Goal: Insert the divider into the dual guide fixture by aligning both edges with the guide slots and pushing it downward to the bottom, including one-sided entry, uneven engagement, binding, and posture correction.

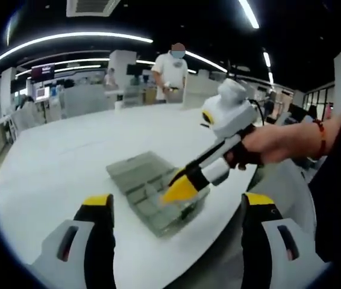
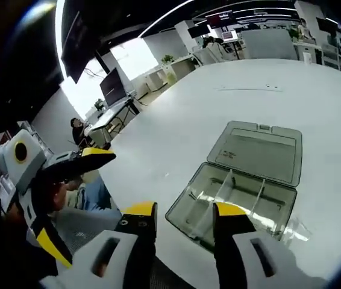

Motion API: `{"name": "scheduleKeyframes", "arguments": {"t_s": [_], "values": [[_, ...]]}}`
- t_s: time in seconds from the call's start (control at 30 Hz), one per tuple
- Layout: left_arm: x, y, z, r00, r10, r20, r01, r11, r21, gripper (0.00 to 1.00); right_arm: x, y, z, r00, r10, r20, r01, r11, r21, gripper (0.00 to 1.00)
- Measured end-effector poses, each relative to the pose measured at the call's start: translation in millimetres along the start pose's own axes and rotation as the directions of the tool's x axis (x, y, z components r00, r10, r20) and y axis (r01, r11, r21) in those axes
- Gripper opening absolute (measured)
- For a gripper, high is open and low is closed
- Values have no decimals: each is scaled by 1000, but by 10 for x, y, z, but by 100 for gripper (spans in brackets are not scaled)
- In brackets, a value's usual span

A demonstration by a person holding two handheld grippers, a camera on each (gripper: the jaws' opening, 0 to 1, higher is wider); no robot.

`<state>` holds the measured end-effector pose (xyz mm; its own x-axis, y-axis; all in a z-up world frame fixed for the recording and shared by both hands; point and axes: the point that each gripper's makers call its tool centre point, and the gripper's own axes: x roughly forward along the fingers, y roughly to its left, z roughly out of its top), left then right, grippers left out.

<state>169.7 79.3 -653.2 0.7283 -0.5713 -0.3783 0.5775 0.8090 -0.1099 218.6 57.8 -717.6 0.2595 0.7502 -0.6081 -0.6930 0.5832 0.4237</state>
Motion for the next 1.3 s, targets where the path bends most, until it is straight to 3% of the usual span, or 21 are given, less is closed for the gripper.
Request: {"name": "scheduleKeyframes", "arguments": {"t_s": [0.3,0.6,0.93,1.3], "values": [[161,-388,55,999,-47,0,47,999,20,86,-318,-29,-40,999,-4,40,5,1000,-26,33],[271,-688,63,996,-82,-23,83,996,38,86,-681,-226,-110,996,-33,88,34,999,-19,33],[376,-839,74,993,-113,-27,114,993,42,85,-966,-479,-146,985,-93,142,91,996,19,34],[563,-906,92,988,-147,-38,149,988,40,85,-1166,-764,-229,974,-171,150,168,985,35,35]]}}
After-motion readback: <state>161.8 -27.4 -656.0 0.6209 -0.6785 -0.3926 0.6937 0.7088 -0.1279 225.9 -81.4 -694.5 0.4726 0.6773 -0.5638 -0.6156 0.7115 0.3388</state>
